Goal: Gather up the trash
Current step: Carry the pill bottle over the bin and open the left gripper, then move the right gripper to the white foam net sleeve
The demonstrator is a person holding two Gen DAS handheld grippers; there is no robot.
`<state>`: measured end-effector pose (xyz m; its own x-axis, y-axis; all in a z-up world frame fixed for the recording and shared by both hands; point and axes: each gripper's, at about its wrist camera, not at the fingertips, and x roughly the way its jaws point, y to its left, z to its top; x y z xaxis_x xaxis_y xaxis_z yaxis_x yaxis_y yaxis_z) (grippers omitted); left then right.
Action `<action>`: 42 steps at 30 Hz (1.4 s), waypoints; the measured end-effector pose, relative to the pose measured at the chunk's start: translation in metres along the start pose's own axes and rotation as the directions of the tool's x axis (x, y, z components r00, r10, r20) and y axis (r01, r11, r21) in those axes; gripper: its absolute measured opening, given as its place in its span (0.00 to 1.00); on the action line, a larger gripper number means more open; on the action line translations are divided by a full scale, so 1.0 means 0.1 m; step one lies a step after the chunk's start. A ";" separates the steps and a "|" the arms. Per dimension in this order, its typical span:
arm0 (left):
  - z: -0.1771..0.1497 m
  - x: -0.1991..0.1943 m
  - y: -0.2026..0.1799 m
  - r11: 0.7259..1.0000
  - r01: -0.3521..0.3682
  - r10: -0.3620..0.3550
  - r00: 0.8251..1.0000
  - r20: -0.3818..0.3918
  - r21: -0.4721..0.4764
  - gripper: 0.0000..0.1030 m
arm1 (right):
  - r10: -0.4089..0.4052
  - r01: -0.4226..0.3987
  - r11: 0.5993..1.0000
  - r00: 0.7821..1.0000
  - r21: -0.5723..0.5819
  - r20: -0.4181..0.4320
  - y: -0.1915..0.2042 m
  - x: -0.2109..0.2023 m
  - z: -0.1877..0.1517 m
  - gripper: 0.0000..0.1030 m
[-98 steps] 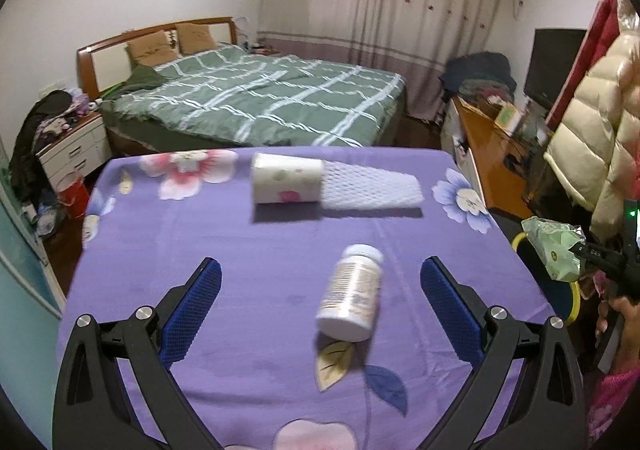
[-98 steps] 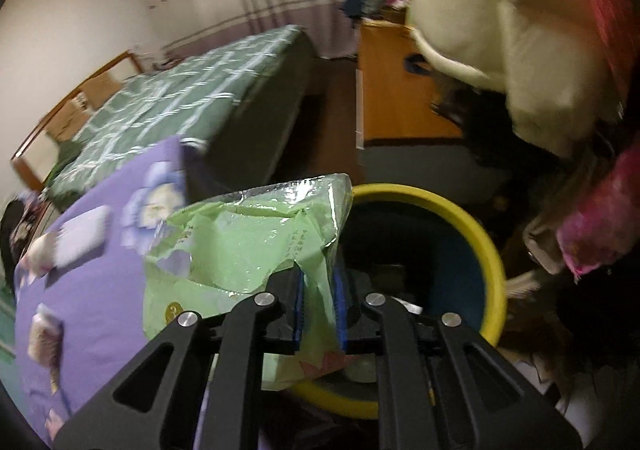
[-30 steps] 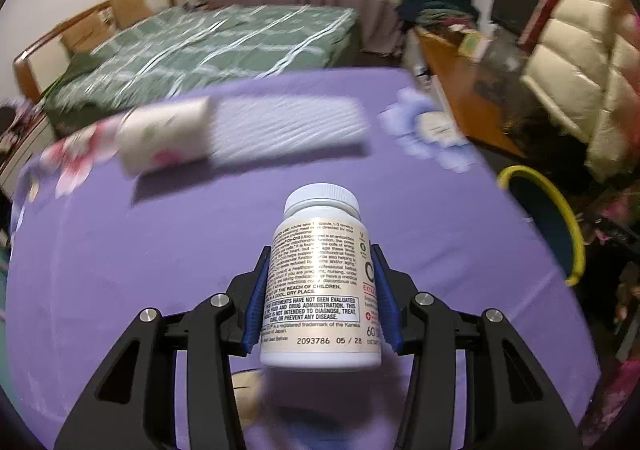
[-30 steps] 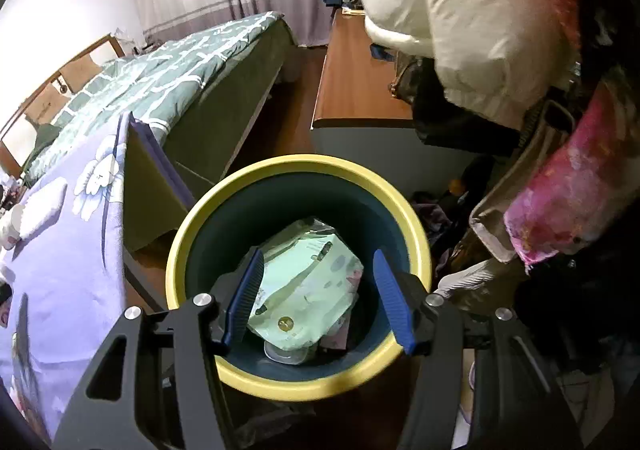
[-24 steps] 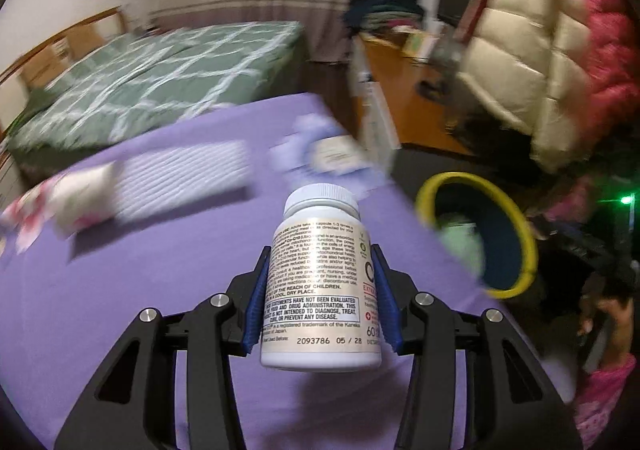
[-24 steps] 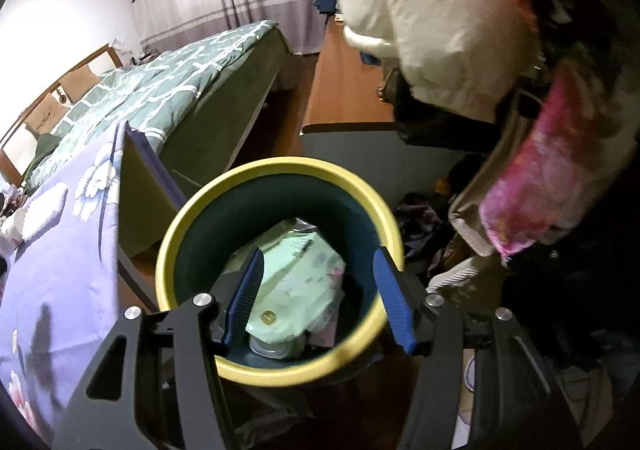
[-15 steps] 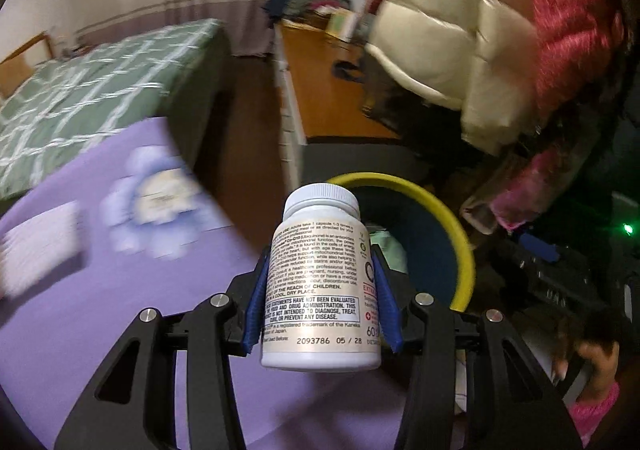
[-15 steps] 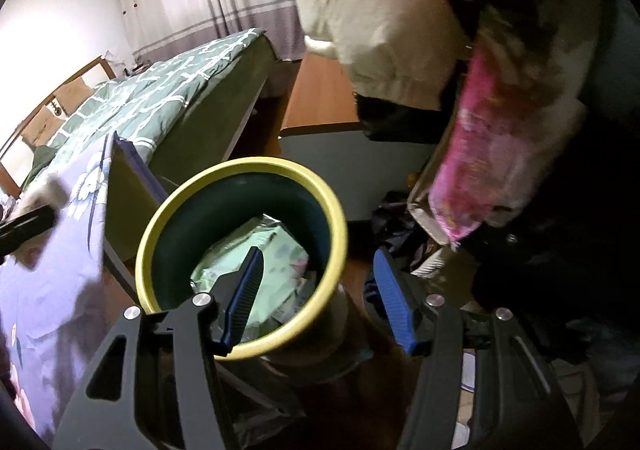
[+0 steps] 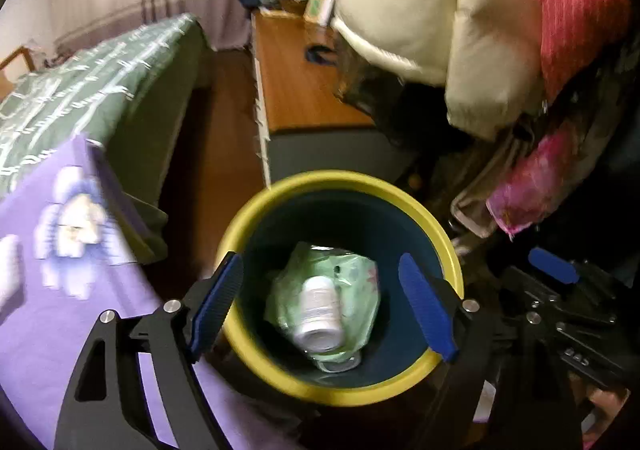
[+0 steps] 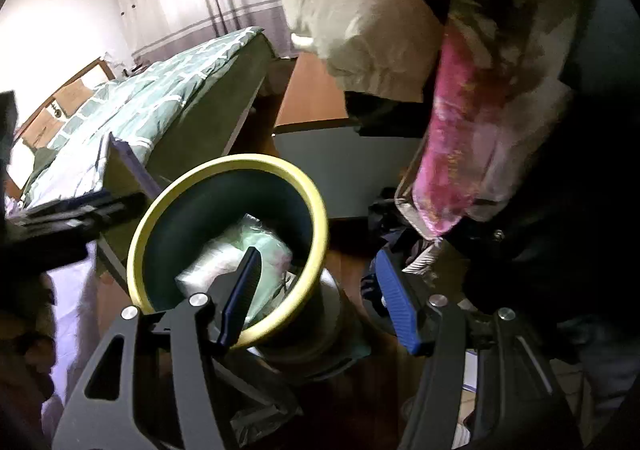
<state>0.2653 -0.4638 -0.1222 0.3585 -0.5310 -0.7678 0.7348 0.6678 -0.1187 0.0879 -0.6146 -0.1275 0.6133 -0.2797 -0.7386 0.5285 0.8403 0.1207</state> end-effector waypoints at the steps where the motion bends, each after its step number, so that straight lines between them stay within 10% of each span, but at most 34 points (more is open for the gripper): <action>1: -0.02 -0.11 0.08 1.000 -0.009 0.010 1.000 0.021 -0.015 0.80 | 0.005 -0.005 1.000 1.000 -0.006 -0.001 0.04 0.01 0.00 0.56; 10: -0.57 -1.22 0.95 0.977 -0.115 0.145 0.976 0.162 -0.178 0.85 | 0.071 -0.071 0.993 0.997 -0.098 -0.003 0.66 -0.03 0.05 0.56; 15: -1.06 -1.86 1.55 0.922 -0.270 0.330 0.923 0.199 -0.278 0.88 | 0.161 -0.160 0.971 0.987 -0.181 -0.006 1.26 -0.07 0.14 0.56; 21: -1.68 -2.43 2.48 0.793 -0.421 0.530 0.833 0.159 -0.439 0.89 | 0.290 -0.289 0.908 0.956 -0.304 -0.044 2.32 0.00 0.33 0.56; 27: -2.05 -2.66 3.06 0.708 -0.482 0.622 0.772 0.132 -0.517 0.89 | 0.400 -0.425 0.833 0.905 -0.353 -0.146 3.44 0.36 0.42 0.59; 42: -2.17 -2.58 3.23 0.701 -0.418 0.580 0.805 0.122 -0.578 0.89 | 0.259 -0.330 0.865 0.939 -0.379 -0.228 4.62 1.34 0.35 0.60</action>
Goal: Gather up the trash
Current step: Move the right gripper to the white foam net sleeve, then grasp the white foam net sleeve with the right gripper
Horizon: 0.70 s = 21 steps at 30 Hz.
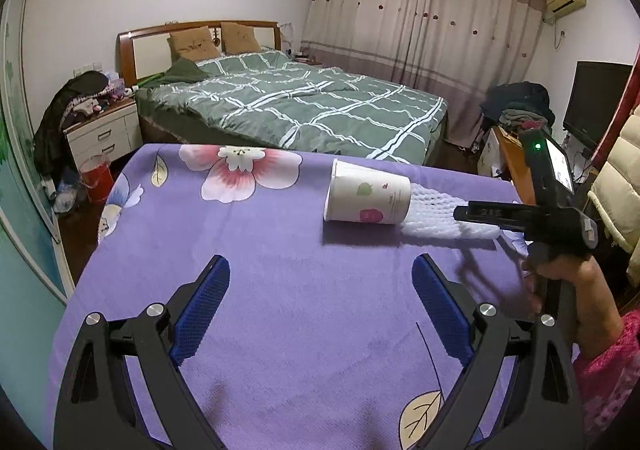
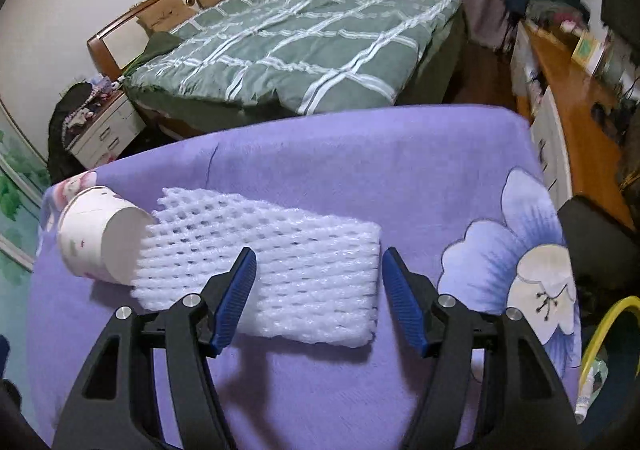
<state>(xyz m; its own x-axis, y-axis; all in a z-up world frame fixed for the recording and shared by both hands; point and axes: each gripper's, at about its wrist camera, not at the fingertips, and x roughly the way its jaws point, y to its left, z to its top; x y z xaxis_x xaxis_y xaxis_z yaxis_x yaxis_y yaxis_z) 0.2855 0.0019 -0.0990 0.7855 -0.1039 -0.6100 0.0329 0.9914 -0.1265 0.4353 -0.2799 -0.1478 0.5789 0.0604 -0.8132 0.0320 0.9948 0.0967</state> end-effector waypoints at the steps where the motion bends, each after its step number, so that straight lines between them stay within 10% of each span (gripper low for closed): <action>1: -0.01 0.02 -0.01 1.000 0.007 -0.007 1.000 -0.007 -0.002 0.89 | 0.001 -0.001 1.000 1.000 -0.005 0.001 0.02 -0.01 -0.01 0.54; 10: -0.07 -0.01 -0.16 0.999 0.018 -0.018 1.000 -0.019 0.030 0.89 | 0.024 -0.023 1.000 1.000 -0.017 0.015 0.08 -0.14 -0.14 0.23; 21: -0.09 -0.02 -0.28 0.997 0.036 -0.034 0.999 -0.033 0.064 0.89 | 0.010 -0.019 0.996 0.993 0.083 0.118 -0.64 -0.98 -0.40 0.21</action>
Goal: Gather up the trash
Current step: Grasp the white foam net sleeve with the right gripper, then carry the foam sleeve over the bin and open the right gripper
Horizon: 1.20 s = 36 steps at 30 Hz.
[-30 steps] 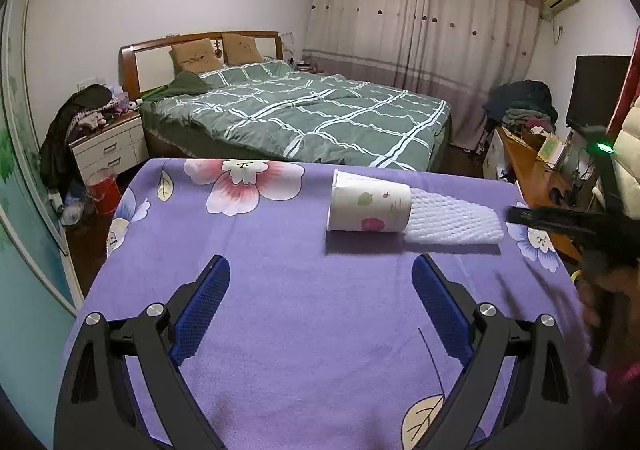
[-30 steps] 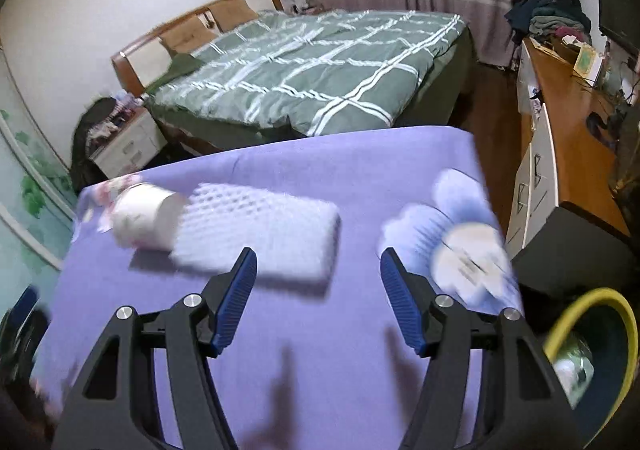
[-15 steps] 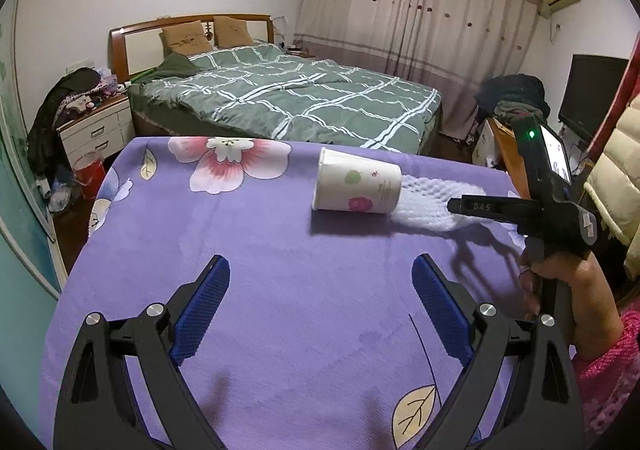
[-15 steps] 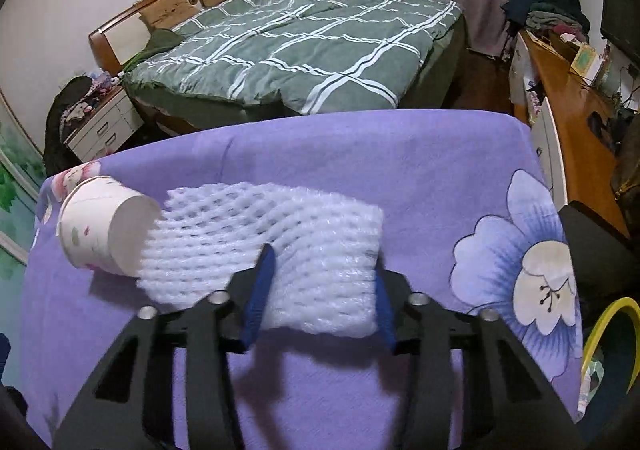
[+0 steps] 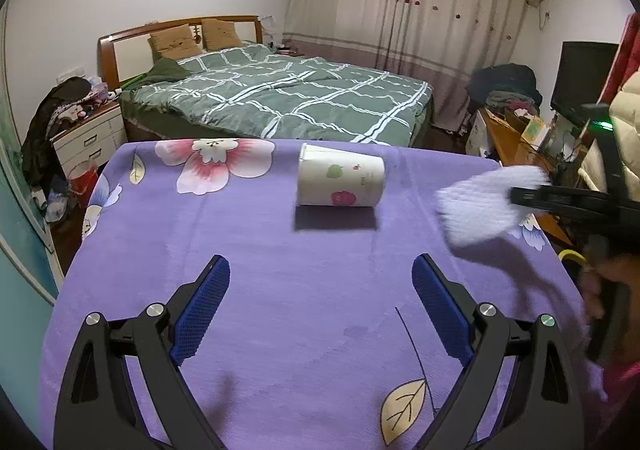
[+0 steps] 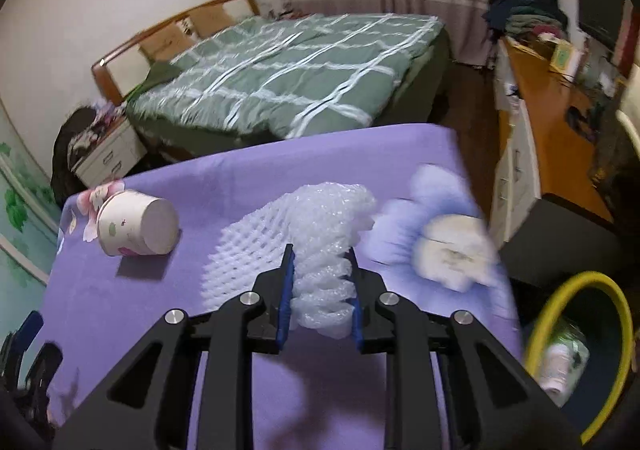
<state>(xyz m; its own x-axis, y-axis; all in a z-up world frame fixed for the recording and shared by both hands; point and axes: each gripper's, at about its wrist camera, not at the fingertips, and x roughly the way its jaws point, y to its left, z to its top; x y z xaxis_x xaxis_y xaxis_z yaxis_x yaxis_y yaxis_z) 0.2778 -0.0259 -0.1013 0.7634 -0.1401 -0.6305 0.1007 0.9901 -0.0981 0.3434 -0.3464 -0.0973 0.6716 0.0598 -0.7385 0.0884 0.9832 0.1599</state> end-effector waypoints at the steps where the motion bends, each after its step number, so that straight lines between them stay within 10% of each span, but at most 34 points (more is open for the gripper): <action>1: 0.00 0.00 -0.02 1.000 0.004 -0.004 1.000 -0.005 0.002 0.89 | -0.011 0.010 1.000 1.000 0.022 0.009 -0.16 -0.10 -0.04 0.21; 16: 0.28 0.05 -0.34 0.998 0.007 -0.005 0.999 -0.038 0.069 0.90 | -0.227 0.232 0.901 0.972 0.368 -0.059 -2.48 -0.72 -0.86 0.29; 23: 0.43 0.30 -0.44 0.998 0.006 -0.001 0.998 -0.069 0.065 0.92 | -0.327 0.341 0.871 0.940 0.354 -0.101 -2.64 -0.63 -1.00 0.50; 36: 0.73 1.14 -0.38 0.995 -0.046 0.058 0.990 -0.130 0.093 0.93 | -0.317 0.306 0.896 0.948 0.322 -0.021 -2.46 -0.73 -0.88 0.51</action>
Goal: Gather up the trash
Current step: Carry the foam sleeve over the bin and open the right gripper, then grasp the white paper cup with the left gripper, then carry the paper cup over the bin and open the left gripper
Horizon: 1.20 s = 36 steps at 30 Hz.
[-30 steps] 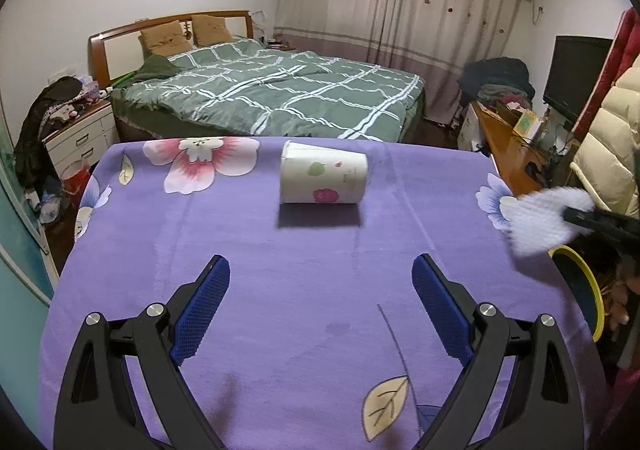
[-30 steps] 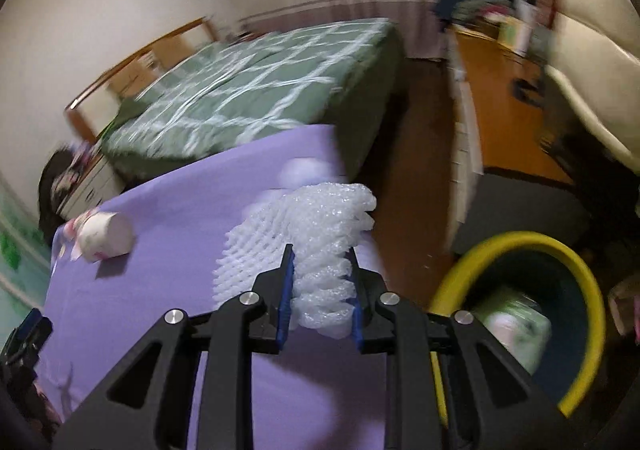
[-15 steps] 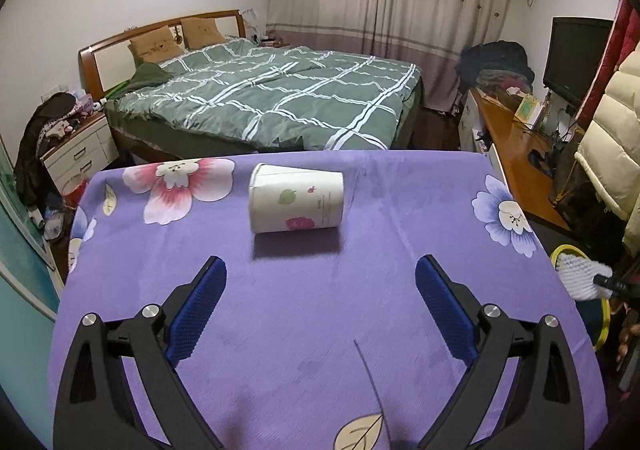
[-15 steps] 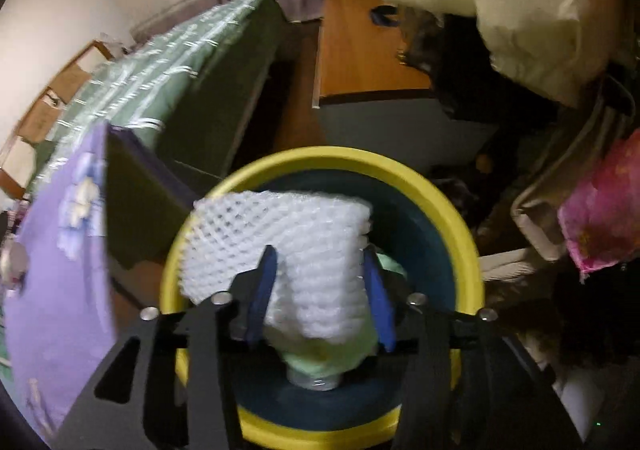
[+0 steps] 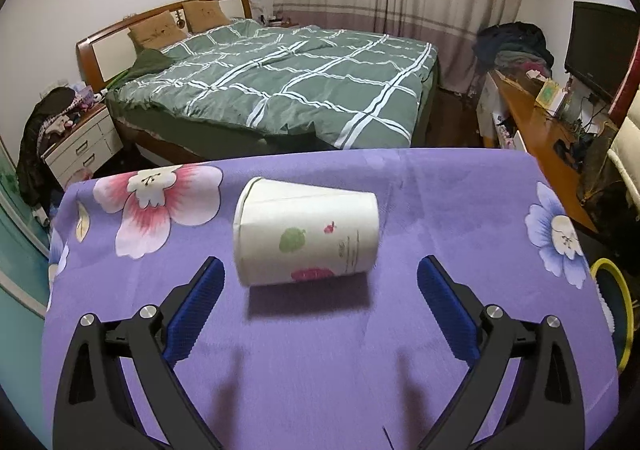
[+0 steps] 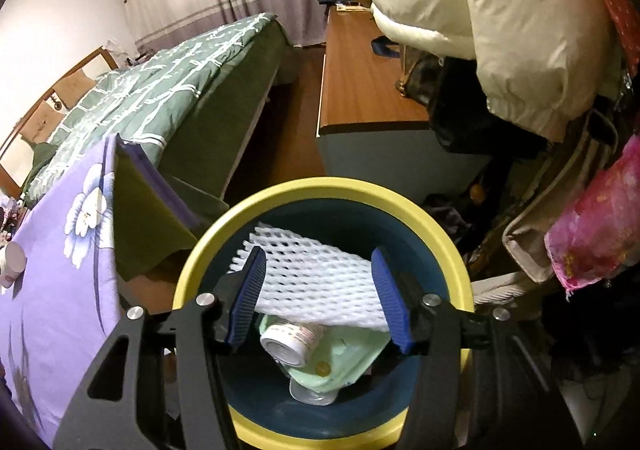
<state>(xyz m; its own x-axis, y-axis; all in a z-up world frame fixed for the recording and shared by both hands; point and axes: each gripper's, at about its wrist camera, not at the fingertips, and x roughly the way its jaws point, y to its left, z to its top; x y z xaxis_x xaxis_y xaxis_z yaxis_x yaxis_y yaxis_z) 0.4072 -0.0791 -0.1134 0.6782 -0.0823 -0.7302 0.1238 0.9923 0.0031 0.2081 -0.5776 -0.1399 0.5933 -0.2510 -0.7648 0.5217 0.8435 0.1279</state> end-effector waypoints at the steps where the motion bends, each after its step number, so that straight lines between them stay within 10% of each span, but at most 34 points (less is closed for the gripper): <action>1: 0.01 0.03 0.00 1.000 -0.007 0.007 1.000 0.002 0.007 0.93 | 0.002 -0.002 1.000 1.000 0.000 0.001 0.02 0.01 0.01 0.51; 24: 0.29 0.61 -0.02 0.997 0.003 0.001 0.999 -0.045 0.074 0.81 | 0.023 -0.022 0.999 1.000 -0.041 0.021 0.18 -0.09 0.00 0.51; 36: 0.15 -0.41 -1.42 0.948 0.211 -0.218 0.976 0.003 0.239 0.81 | 0.033 -0.032 0.999 0.994 -0.011 0.101 -0.30 -0.71 -0.25 0.51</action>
<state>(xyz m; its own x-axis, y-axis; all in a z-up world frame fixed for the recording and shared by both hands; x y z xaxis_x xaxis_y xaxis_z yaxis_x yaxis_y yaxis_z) 0.3723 -0.2183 -0.0739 0.6368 -0.2971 -0.7115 0.4338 0.9009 0.0121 0.1350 -0.5736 -0.1051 0.6687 -0.2698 -0.6929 0.4960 0.8561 0.1454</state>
